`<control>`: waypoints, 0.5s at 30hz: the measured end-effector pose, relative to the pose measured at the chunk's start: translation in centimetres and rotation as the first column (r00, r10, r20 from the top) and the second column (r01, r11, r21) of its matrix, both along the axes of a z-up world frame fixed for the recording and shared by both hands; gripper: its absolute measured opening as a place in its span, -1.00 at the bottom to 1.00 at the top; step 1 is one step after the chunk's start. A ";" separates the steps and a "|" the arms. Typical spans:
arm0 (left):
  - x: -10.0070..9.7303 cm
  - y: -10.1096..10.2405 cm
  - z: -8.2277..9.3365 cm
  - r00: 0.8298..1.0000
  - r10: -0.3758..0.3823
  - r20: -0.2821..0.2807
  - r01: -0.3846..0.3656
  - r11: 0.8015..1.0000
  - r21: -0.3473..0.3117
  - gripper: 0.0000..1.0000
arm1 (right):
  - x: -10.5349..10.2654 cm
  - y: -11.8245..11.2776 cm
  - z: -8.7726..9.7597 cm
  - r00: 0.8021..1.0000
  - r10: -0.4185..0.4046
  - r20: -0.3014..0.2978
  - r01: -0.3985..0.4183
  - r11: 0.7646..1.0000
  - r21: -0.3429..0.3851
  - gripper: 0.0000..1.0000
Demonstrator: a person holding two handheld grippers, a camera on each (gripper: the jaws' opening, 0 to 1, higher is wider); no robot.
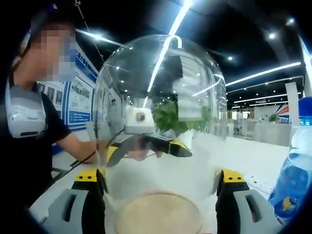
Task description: Open the cover put in the Mizone put the cover back on
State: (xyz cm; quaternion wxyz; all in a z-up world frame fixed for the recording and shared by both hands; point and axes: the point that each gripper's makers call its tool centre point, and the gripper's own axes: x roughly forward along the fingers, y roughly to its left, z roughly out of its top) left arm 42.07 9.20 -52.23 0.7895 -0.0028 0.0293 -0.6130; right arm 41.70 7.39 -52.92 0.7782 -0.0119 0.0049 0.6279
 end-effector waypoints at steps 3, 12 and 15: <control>0.0 0.0 0.0 1.000 0.001 -0.001 -0.001 1.000 0.000 0.57 | 0.1 0.0 0.0 1.000 0.000 -0.001 0.000 1.000 0.001 0.79; -0.1 -0.1 0.0 1.000 0.002 0.000 -0.002 1.000 -0.003 0.58 | -0.1 0.0 0.1 1.000 0.002 0.004 -0.002 1.000 0.018 0.79; -0.1 -0.1 0.0 1.000 0.002 0.000 -0.002 1.000 0.004 0.58 | -0.1 0.0 0.1 1.000 0.002 0.004 -0.002 1.000 0.022 0.79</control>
